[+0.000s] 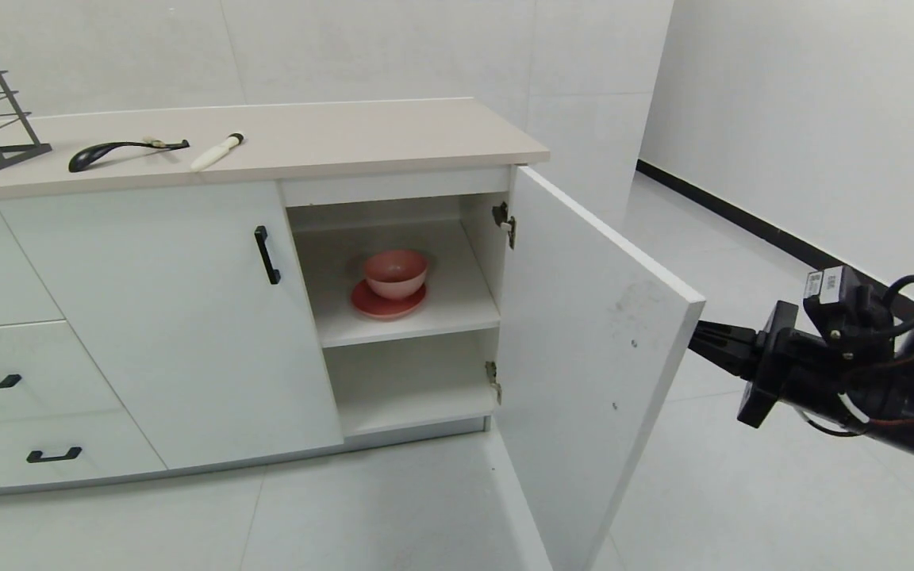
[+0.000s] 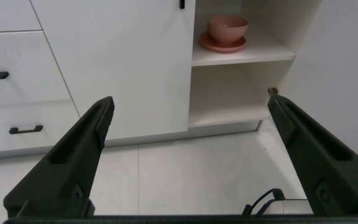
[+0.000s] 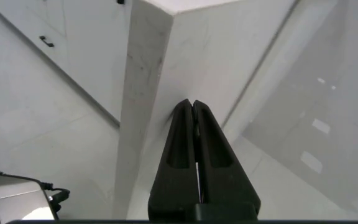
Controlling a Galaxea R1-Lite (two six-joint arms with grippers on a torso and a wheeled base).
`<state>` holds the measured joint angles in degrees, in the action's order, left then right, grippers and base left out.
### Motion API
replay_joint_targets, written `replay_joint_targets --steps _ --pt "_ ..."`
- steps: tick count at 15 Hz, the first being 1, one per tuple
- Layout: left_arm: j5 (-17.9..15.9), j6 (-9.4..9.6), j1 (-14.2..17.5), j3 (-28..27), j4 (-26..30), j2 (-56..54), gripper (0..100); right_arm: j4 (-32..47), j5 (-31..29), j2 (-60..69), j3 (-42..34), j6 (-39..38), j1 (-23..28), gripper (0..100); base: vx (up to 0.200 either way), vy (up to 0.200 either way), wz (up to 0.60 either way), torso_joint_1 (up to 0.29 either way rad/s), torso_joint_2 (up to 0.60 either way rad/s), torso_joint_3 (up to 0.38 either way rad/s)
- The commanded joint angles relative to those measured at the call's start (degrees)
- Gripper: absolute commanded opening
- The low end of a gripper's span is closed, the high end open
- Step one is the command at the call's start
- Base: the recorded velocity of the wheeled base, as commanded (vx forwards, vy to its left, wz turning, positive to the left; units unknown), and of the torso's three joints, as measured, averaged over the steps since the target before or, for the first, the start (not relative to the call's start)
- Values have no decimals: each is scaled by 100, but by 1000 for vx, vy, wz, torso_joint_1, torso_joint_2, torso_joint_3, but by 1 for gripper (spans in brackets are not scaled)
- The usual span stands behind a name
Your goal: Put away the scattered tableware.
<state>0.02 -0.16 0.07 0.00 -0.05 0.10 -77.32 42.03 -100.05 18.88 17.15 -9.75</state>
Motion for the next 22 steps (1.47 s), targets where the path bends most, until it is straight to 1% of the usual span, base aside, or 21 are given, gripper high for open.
replay_joint_targets --steps 1,3,5,11,14,16,18,22 --pt "-2 -2 1 0 5 8 100 -2 -11 20 36 7 -308 0 0 0 0 0 0 0" --pt "6 -46 1 0 -4 8 100 -2 -116 -6 116 -1 -493 0 0 0 0 0 0 0" --pt "6 -46 1 0 -4 8 100 7 -213 -59 291 -10 -677 0 0 0 0 0 0 0" --pt "6 -46 1 0 -4 8 100 7 -222 -639 792 -28 -1152 0 0 0 0 0 0 0" --pt "15 -90 1 0 -4 8 100 16 -231 -929 1135 -63 -1451 0 0 0 0 0 0 0" --pt "15 -90 1 0 -4 8 100 16 -248 -1061 1285 -63 -1591 0 0 0 0 0 0 0" --pt "15 -90 1 0 -4 8 100 24 -486 -1192 1495 -116 -1697 0 0 0 0 0 0 0" --pt "15 -90 1 0 -4 8 100 24 -512 -1447 1706 -124 -1899 0 0 0 0 0 0 0"
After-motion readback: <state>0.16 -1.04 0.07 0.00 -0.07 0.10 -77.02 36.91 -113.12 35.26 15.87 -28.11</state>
